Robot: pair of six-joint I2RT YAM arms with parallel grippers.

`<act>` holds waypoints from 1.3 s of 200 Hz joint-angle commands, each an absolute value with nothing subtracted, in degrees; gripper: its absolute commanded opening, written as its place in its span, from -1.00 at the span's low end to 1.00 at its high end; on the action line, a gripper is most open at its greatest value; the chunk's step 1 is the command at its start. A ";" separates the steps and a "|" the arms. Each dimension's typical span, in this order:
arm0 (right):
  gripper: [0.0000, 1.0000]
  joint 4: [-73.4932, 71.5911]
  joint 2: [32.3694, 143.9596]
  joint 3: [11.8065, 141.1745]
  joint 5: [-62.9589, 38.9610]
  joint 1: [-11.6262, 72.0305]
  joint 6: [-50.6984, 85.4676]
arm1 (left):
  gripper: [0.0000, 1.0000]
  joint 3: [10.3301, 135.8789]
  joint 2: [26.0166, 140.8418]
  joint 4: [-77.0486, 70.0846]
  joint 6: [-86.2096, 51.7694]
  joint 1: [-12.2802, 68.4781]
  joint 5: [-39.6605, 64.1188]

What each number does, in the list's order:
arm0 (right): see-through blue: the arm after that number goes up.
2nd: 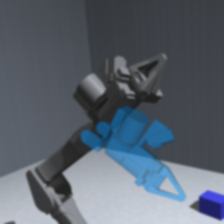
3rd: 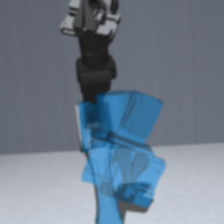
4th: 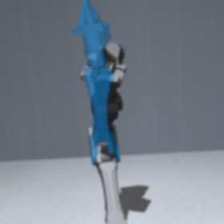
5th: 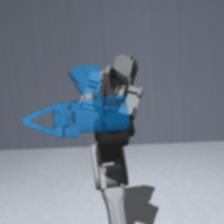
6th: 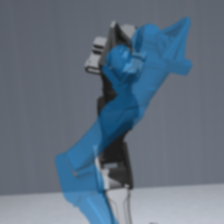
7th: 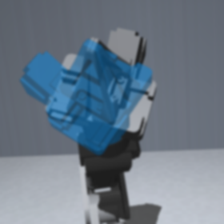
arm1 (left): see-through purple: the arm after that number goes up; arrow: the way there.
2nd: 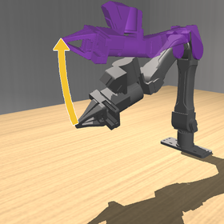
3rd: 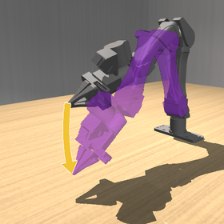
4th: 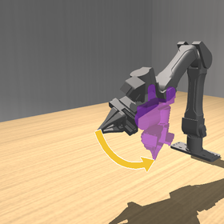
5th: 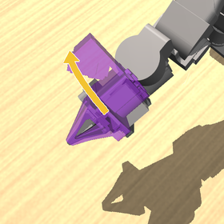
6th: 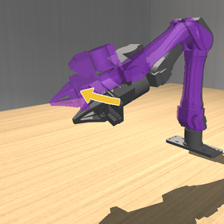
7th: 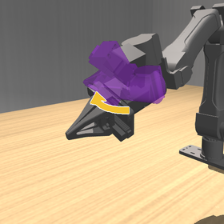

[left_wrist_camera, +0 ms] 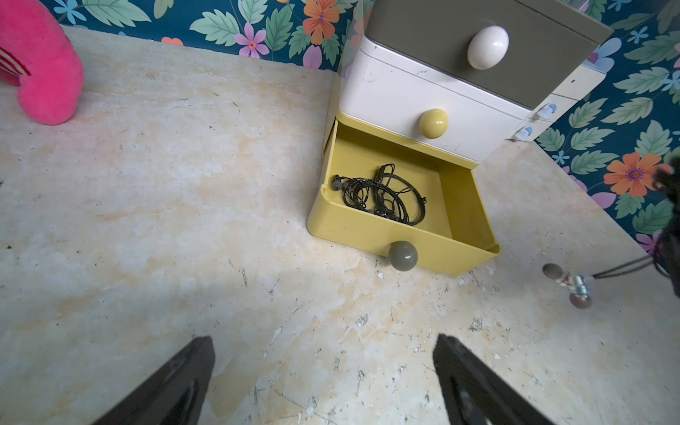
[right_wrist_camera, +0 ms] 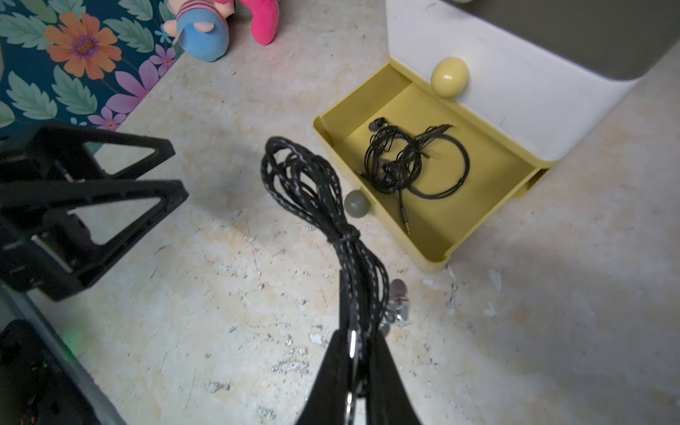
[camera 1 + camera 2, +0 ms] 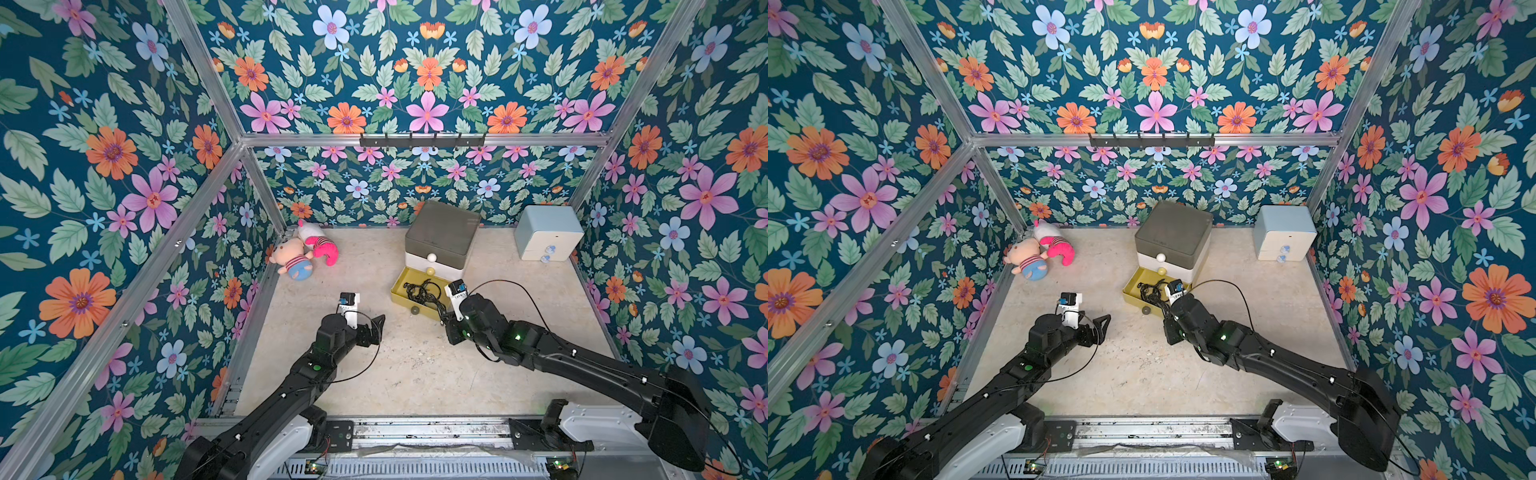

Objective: Place the wired earphones into the drawer by color
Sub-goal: Place the wired earphones in the drawer.

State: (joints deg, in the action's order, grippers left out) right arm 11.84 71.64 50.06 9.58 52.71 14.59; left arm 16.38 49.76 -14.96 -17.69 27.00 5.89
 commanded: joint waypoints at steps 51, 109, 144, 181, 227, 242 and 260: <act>-0.97 12.28 86.69 63.64 7.11 46.04 4.73 | 0.98 16.52 49.65 -16.86 -17.40 26.90 6.33; -0.95 12.05 99.59 70.21 11.00 45.53 4.43 | 0.98 16.62 49.54 -16.87 -17.30 26.89 7.01; -0.73 12.69 104.07 72.72 14.97 45.53 6.07 | 0.98 16.55 49.37 -17.05 -17.22 26.89 7.39; -0.07 12.07 102.38 71.10 14.84 45.53 7.78 | 0.98 16.48 49.48 -17.20 -17.14 26.94 8.16; 0.08 9.50 93.02 63.46 12.04 45.48 9.31 | 0.98 16.79 49.67 -17.73 -16.46 26.90 11.31; 0.13 8.34 89.38 59.83 12.28 45.44 9.99 | 0.99 16.62 49.55 -18.55 -16.69 26.98 12.89; 0.17 7.36 85.07 55.64 12.70 44.83 11.26 | 0.98 16.69 50.36 -19.81 -18.27 27.03 15.03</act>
State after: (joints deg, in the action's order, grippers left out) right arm 9.67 89.06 59.53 12.38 45.36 9.10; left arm 16.45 49.69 -16.49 -17.52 27.00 11.18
